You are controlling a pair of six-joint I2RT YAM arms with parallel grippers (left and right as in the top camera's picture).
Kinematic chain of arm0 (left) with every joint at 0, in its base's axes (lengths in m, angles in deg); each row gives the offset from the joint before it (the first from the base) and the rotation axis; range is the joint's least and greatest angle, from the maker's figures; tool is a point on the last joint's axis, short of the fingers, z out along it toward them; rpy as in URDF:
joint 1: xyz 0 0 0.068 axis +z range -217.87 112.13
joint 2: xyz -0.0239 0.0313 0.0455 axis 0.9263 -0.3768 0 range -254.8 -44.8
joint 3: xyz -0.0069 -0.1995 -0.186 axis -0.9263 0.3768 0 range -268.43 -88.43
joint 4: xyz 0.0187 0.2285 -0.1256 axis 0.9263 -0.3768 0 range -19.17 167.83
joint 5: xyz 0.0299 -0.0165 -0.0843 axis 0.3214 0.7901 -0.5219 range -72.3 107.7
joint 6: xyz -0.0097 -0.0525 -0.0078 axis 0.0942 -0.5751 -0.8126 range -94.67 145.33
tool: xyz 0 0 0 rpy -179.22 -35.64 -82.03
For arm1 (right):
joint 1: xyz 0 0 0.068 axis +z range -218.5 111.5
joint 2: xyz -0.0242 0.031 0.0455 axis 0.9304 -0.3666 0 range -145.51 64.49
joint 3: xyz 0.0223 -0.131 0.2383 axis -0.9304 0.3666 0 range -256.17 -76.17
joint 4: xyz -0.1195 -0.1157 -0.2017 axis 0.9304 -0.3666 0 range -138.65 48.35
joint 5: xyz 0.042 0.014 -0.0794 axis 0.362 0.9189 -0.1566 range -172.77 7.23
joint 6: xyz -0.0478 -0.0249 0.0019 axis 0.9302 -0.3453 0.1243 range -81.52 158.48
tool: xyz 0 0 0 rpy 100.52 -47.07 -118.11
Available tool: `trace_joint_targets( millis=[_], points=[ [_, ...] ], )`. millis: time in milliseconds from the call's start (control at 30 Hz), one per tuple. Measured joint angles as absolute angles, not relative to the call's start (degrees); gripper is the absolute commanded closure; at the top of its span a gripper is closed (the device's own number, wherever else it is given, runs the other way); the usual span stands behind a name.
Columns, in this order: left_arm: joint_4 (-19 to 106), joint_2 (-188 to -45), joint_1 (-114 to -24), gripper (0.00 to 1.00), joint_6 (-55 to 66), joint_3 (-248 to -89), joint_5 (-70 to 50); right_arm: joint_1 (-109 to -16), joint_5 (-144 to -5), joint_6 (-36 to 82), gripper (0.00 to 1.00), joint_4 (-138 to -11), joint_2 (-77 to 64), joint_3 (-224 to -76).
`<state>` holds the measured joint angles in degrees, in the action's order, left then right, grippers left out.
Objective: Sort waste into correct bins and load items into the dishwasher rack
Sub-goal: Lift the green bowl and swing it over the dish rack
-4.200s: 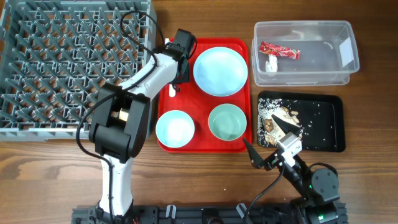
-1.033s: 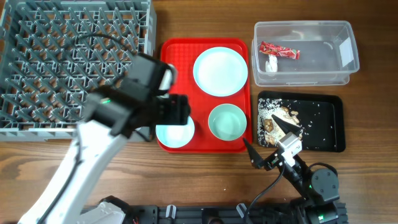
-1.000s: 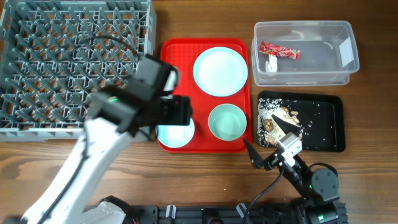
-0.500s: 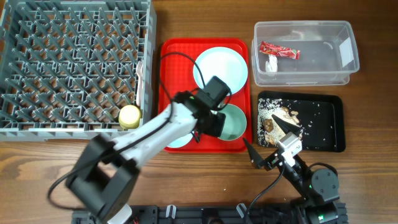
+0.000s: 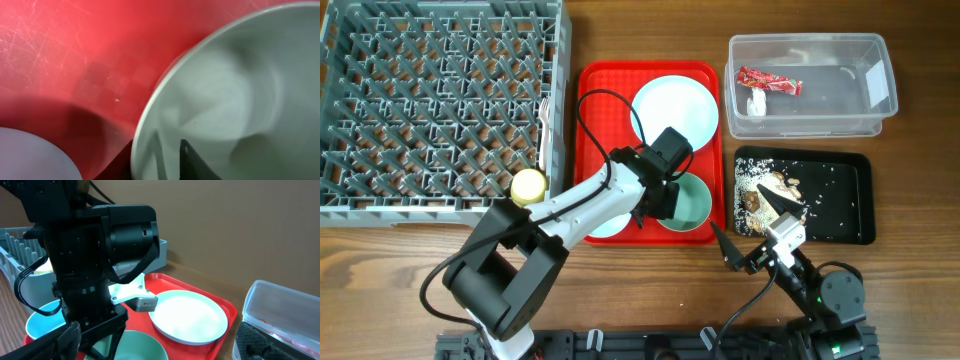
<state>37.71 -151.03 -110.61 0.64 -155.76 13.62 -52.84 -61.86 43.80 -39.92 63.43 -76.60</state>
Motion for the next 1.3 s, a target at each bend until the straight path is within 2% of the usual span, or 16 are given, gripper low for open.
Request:
trace_joint_targets(
  millis=[33,167,200,267,300,400,667,867,1000,1200,1300],
  points=[
    [37.75,-151.03,-110.61,0.82,0.58,-155.76,13.62,-52.84,-61.86,43.8,0.0,-39.92,63.43,-76.6],
    [37.84,-151.03,-110.13,0.91,-0.1,-155.76,13.23,-52.84,-61.86,43.8,0.0,-39.92,63.43,-76.6],
    [37.95,-151.03,-109.78,0.91,-0.25,-155.76,12.88,-52.84,-61.84,43.8,0.0,-39.92,63.43,-76.6],
    [38.04,-151.01,-108.92,0.81,-0.34,-155.76,12.03,-52.84,-61.86,43.8,0.0,-39.92,63.43,-76.62],
    [38.04,-151.01,-108.53,0.81,-0.3,-155.76,11.74,-52.84,-61.86,43.8,0.0,-39.92,63.43,-76.6],
    [38.04,-151.01,-106.65,0.96,-0.67,-155.76,9.99,-52.84,-61.84,43.8,0.0,-39.92,63.43,-76.62],
    [37.53,-150.92,-104.33,0.96,-0.16,-155.78,6.65,-52.84,-61.86,43.8,0.0,-39.92,63.43,-76.6],
    [29.08,-147.4,-103.72,0.96,1.26,-161.12,7.96,-52.84,-61.84,43.8,0.0,-39.92,63.43,-76.6],
    [23.31,-141.52,-101.21,0.96,3.22,-170.69,17.51,-52.84,-61.86,43.8,0.0,-39.92,63.43,-76.6],
    [17.6,-135.21,-96.44,0.96,4.01,-176.7,50.06,-52.84,-61.86,43.8,0.0,-39.92,63.43,-76.62],
    [17.82,-135.82,-95.7,0.96,3.95,-176.68,59.63,-52.84,-61.86,43.8,0.0,-39.92,63.43,-76.6]
  ],
)
